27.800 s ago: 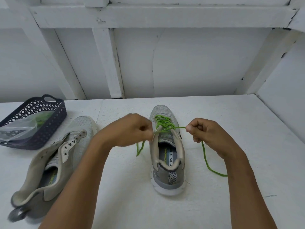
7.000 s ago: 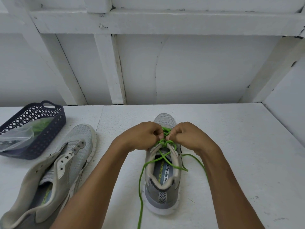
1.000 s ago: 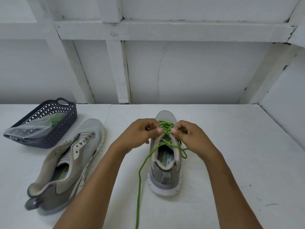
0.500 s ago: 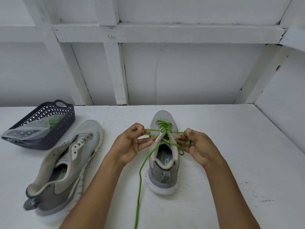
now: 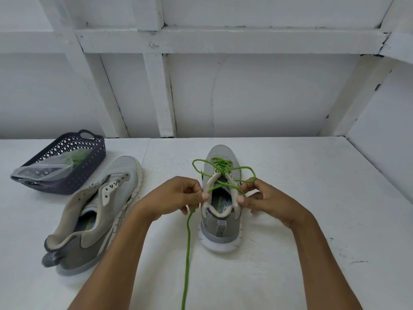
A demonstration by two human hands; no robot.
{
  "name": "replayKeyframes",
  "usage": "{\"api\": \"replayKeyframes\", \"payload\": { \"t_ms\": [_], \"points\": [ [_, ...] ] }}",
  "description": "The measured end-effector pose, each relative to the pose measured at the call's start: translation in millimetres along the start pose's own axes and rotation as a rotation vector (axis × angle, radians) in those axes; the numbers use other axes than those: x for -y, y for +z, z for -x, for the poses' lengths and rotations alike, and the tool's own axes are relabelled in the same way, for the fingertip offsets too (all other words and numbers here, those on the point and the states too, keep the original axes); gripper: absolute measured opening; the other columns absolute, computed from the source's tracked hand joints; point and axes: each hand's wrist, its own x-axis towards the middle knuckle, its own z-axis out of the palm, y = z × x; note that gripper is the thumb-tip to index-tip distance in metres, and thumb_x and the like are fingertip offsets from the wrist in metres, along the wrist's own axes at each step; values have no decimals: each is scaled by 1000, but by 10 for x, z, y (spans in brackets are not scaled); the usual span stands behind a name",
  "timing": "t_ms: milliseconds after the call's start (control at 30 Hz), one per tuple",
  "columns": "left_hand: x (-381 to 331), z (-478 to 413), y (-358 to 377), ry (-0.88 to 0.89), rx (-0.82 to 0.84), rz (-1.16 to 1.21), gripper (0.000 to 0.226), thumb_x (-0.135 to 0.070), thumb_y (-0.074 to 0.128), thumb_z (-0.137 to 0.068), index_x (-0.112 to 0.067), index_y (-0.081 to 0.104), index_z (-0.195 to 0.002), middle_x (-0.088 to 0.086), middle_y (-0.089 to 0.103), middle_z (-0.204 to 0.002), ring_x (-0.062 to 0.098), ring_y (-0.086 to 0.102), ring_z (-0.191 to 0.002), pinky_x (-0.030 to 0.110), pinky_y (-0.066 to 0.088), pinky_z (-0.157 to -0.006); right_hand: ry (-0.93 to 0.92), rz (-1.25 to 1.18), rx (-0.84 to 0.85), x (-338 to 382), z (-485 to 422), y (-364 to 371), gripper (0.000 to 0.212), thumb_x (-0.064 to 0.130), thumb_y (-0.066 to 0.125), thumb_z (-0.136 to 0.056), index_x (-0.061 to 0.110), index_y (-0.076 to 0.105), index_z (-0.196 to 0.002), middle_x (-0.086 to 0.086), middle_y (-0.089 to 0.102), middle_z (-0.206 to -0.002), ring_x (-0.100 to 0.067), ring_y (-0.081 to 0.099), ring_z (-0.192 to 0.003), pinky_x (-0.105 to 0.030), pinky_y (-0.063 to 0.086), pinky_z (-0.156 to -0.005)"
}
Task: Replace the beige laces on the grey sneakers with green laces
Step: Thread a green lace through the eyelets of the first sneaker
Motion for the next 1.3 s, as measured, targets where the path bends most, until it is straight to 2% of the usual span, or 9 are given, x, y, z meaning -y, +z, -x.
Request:
{"api": "replayKeyframes", "payload": {
  "t_ms": [300, 400, 467, 600, 733, 900, 1033, 1133, 1300],
  "points": [
    [-45, 3, -28, 230, -152, 805, 20, -15, 52, -92, -11, 49, -73, 22, 70, -110, 34, 63, -116, 47, 50, -100, -106, 56, -40, -7, 95, 26, 16, 23, 68, -91, 8, 62, -89, 9, 59, -67, 2, 49, -58, -10, 38, -55],
    [-70, -29, 6, 177, -226, 1072, 25, -18, 47, -94, -13, 42, -70, 9, 60, -69, 27, 66, -72, 40, 59, -77, -156, -19, -116, 20, 78, 34, 13, 15, 58, -97, 12, 60, -84, 6, 67, -80, -7, 60, -77, -20, 45, -69],
    [-61, -40, -6, 107, -326, 1151, 30, -19, 46, -97, -17, 40, -68, -1, 39, -56, 14, 41, -46, 26, 49, -49, -201, -380, -157, 39, 65, 42, 14, 11, 58, -94, 13, 57, -80, -4, 72, -95, -17, 66, -93, -30, 51, -77],
    [-26, -51, -58, -3, -444, 798, 31, -21, 51, -100, -18, 38, -71, -1, 31, -60, 11, 20, -47, 22, 20, -40, -329, -1101, -135, 94, 80, 8, 20, 16, 52, -90, 12, 58, -72, -20, 71, -109, -33, 67, -107, -46, 55, -94],
    [-85, -57, -43, -14, -305, 75, 31, -41, 69, -90, -14, 57, -84, 0, 54, -72, 12, 34, -51, 25, 27, -47, -282, -1291, -231, 117, 27, -24, 35, 15, 39, -100, 13, 49, -67, -2, 51, -59, -17, 56, -56, -36, 60, -69],
    [-221, -49, -205, -63, -120, -460, 43, -60, 74, -76, -17, 66, -77, -7, 63, -69, 7, 50, -63, 25, 39, -63, -130, -790, -481, 38, -6, -132, 29, 14, 45, -101, 17, 40, -72, 4, 35, -56, -9, 26, -46, -23, 25, -43],
    [-270, -52, -262, -28, 15, -451, 32, -49, 76, -80, -19, 71, -69, -8, 53, -57, 9, 40, -56, 25, 32, -59, -136, -150, -290, 143, 74, -61, 15, 27, 65, -93, 13, 60, -88, 7, 44, -62, -8, 32, -51, -23, 28, -50],
    [-261, -51, -241, 48, 8, -362, 26, -41, 72, -86, -20, 73, -72, -10, 47, -55, 8, 36, -54, 19, 30, -55, -139, 255, -170, 204, 57, 53, 28, 47, 75, -80, 24, 66, -69, 10, 58, -66, -2, 46, -57, -19, 36, -59],
    [-220, -24, -271, 70, -108, -91, 32, -26, 67, -93, -1, 68, -74, -10, 44, -53, 5, 33, -50, 23, 26, -53, -169, 316, -183, 256, 29, 46, 29, 39, 70, -88, 31, 63, -61, 21, 64, -69, 7, 56, -66, -21, 40, -71]
  ]
}}
